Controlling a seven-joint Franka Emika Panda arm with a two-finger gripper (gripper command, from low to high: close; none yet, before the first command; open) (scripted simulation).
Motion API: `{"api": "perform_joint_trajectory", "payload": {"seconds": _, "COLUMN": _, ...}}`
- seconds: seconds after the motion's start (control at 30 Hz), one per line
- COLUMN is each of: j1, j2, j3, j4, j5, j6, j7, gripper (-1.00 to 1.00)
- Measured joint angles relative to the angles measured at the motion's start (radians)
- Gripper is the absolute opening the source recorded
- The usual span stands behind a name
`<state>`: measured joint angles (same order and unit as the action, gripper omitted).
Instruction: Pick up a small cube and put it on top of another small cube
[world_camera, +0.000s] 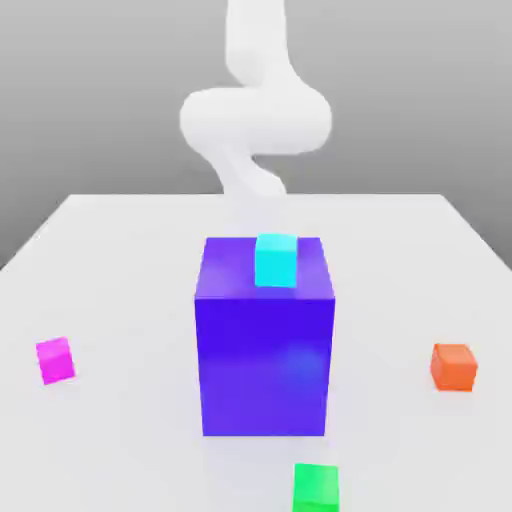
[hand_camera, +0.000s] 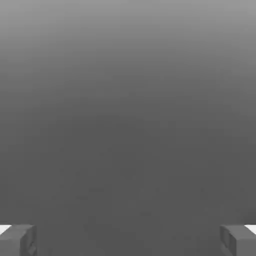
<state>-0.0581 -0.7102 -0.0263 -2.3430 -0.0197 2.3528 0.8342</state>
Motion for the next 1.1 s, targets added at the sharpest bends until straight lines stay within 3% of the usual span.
{"api": "perform_joint_trajectory", "payload": {"seconds": 0.43, "j1": -0.281, "j2": 0.473, "j3": -0.207, "j4": -0.226, "j5": -0.048, "j6": 0.279, "j7": 0.140, "gripper": 0.00}}
{"api": "perform_joint_trajectory", "payload": {"seconds": 0.57, "j1": -0.352, "j2": 0.620, "j3": -0.284, "j4": -0.295, "j5": -0.009, "j6": 0.365, "j7": 0.143, "gripper": 0.00}}
{"api": "perform_joint_trajectory", "payload": {"seconds": 0.7, "j1": -0.452, "j2": 0.773, "j3": -0.324, "j4": -0.364, "j5": 0.098, "j6": 0.449, "j7": 0.099, "gripper": 0.00}}
{"api": "perform_joint_trajectory", "payload": {"seconds": 0.93, "j1": -0.623, "j2": 1.030, "j3": -0.127, "j4": -0.334, "j5": 0.328, "j6": 0.635, "j7": -0.064, "gripper": 0.00}}
{"api": "perform_joint_trajectory", "payload": {"seconds": 0.97, "j1": -0.642, "j2": 1.048, "j3": -0.107, "j4": -0.331, "j5": 0.333, "j6": 0.650, "j7": -0.068, "gripper": -1.00}}
{"api": "perform_joint_trajectory", "payload": {"seconds": 1.1, "j1": -0.642, "j2": 1.048, "j3": -0.107, "j4": -0.331, "j5": 0.331, "j6": 0.650, "j7": -0.067, "gripper": -1.00}}
